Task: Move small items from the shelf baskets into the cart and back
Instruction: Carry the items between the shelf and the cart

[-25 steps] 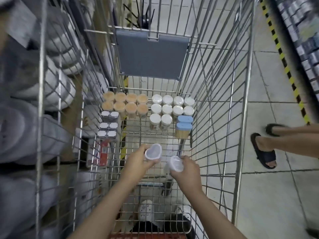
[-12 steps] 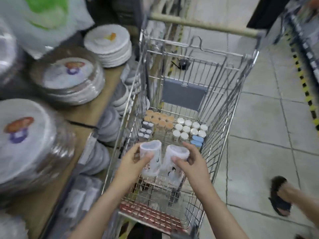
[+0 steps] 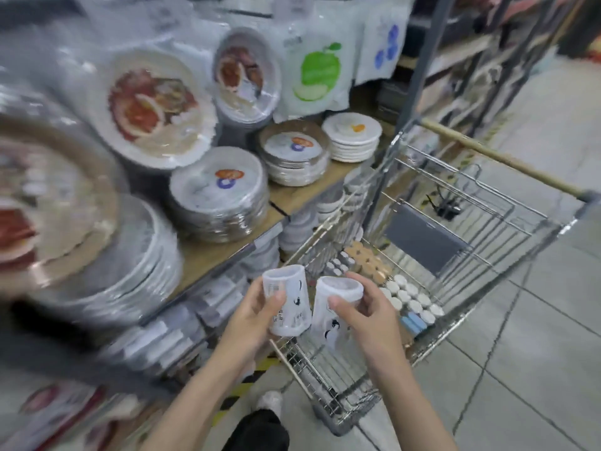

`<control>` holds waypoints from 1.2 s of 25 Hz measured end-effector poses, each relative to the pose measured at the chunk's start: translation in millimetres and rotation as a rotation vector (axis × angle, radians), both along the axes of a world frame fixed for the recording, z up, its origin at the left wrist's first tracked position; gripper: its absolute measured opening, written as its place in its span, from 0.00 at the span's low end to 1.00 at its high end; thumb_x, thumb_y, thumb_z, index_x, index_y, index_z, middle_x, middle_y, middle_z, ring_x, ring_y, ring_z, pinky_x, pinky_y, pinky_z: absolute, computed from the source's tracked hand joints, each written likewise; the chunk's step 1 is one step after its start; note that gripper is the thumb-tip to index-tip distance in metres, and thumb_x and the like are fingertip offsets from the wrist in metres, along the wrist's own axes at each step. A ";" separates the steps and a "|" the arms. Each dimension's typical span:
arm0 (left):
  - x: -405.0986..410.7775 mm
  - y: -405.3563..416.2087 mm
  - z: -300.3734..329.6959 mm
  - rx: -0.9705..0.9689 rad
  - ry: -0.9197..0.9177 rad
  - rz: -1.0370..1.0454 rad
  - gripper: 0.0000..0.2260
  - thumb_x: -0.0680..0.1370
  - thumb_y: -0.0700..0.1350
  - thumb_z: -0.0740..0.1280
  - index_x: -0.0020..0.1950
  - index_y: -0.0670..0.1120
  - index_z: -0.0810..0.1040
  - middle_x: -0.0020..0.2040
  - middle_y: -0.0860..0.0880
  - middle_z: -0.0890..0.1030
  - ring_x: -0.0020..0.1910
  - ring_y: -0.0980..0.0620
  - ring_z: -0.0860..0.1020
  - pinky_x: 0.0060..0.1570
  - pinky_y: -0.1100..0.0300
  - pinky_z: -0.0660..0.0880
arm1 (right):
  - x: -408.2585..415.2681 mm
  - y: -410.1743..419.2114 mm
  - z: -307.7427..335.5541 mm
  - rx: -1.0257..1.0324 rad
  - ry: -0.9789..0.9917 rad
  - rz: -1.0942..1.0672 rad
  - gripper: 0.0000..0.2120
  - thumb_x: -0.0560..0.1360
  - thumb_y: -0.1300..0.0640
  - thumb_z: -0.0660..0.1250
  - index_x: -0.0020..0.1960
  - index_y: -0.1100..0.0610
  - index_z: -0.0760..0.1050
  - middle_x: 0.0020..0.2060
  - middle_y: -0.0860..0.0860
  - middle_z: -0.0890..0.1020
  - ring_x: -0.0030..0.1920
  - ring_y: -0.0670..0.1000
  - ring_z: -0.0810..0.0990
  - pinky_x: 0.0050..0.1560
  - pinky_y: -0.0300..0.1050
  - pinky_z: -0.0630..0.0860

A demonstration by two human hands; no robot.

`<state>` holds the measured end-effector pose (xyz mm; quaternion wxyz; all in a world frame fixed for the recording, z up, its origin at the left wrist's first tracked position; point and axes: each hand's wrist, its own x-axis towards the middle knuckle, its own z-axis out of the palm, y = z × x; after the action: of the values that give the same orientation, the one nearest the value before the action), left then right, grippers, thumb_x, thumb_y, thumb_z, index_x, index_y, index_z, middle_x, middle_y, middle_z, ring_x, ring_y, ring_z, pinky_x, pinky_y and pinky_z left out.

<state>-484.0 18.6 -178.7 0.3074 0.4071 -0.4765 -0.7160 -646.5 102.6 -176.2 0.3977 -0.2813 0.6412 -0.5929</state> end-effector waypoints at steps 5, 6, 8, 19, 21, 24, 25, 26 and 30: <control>70.3 38.2 18.1 -0.009 -0.039 0.249 0.27 0.66 0.50 0.77 0.61 0.44 0.74 0.54 0.44 0.83 0.53 0.43 0.81 0.53 0.46 0.77 | 55.7 -4.5 25.1 -0.069 -0.030 0.257 0.27 0.62 0.50 0.78 0.60 0.49 0.76 0.52 0.47 0.83 0.53 0.47 0.81 0.53 0.46 0.79; 85.7 44.0 21.9 -0.013 -0.048 0.280 0.28 0.65 0.50 0.79 0.61 0.43 0.75 0.53 0.44 0.83 0.53 0.43 0.81 0.56 0.43 0.75 | 69.6 -7.5 29.2 -0.081 -0.036 0.307 0.27 0.62 0.51 0.79 0.59 0.49 0.76 0.52 0.47 0.83 0.53 0.47 0.82 0.53 0.45 0.78; 117.3 55.9 28.9 -0.022 -0.052 0.350 0.23 0.67 0.43 0.77 0.60 0.42 0.75 0.52 0.44 0.84 0.52 0.44 0.82 0.57 0.44 0.76 | 99.1 -13.0 38.3 -0.099 -0.031 0.402 0.27 0.61 0.50 0.80 0.58 0.48 0.76 0.51 0.48 0.84 0.53 0.47 0.82 0.52 0.45 0.78; 350.2 157.8 64.8 -0.101 -0.231 0.882 0.30 0.55 0.56 0.75 0.55 0.53 0.76 0.50 0.50 0.84 0.49 0.49 0.82 0.49 0.54 0.77 | 346.5 -1.3 65.8 -0.172 -0.090 0.889 0.28 0.60 0.48 0.75 0.59 0.46 0.75 0.53 0.47 0.83 0.53 0.44 0.81 0.48 0.40 0.78; 402.7 177.0 73.2 -0.140 -0.304 0.953 0.27 0.56 0.56 0.76 0.53 0.54 0.77 0.48 0.51 0.84 0.47 0.52 0.82 0.45 0.59 0.78 | 396.2 8.1 68.5 -0.179 -0.072 0.917 0.27 0.60 0.47 0.78 0.58 0.44 0.76 0.54 0.46 0.82 0.54 0.45 0.81 0.52 0.44 0.78; 465.6 195.2 85.5 -0.232 -0.395 1.018 0.19 0.66 0.46 0.79 0.53 0.52 0.78 0.46 0.53 0.84 0.43 0.56 0.82 0.37 0.66 0.76 | 453.9 14.2 77.4 -0.194 -0.059 0.931 0.25 0.59 0.46 0.77 0.55 0.42 0.76 0.53 0.44 0.82 0.54 0.43 0.80 0.54 0.44 0.77; 485.6 200.9 88.7 -0.256 -0.411 1.041 0.17 0.67 0.44 0.78 0.53 0.52 0.78 0.45 0.53 0.84 0.43 0.55 0.82 0.38 0.64 0.77 | 473.7 15.6 80.8 -0.202 -0.059 0.941 0.26 0.59 0.46 0.76 0.56 0.43 0.76 0.54 0.44 0.82 0.55 0.43 0.80 0.54 0.43 0.77; 502.9 205.6 91.8 -0.279 -0.424 1.057 0.16 0.68 0.44 0.77 0.52 0.52 0.78 0.45 0.53 0.83 0.43 0.54 0.82 0.40 0.61 0.78 | 490.7 16.3 84.1 -0.215 -0.065 0.951 0.26 0.58 0.46 0.75 0.56 0.43 0.76 0.54 0.44 0.82 0.55 0.42 0.80 0.54 0.43 0.76; 558.8 213.1 100.9 -0.334 -0.466 1.103 0.22 0.62 0.54 0.77 0.53 0.53 0.76 0.48 0.52 0.83 0.46 0.53 0.81 0.46 0.55 0.79 | 548.9 16.0 97.0 -0.255 -0.079 0.979 0.27 0.57 0.46 0.74 0.56 0.44 0.76 0.53 0.43 0.82 0.54 0.41 0.80 0.50 0.39 0.77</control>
<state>74.8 231.7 -77.8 0.5794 0.6854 -0.3562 -0.2600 -97.5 118.5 -79.2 0.6154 -0.5727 0.3412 -0.4205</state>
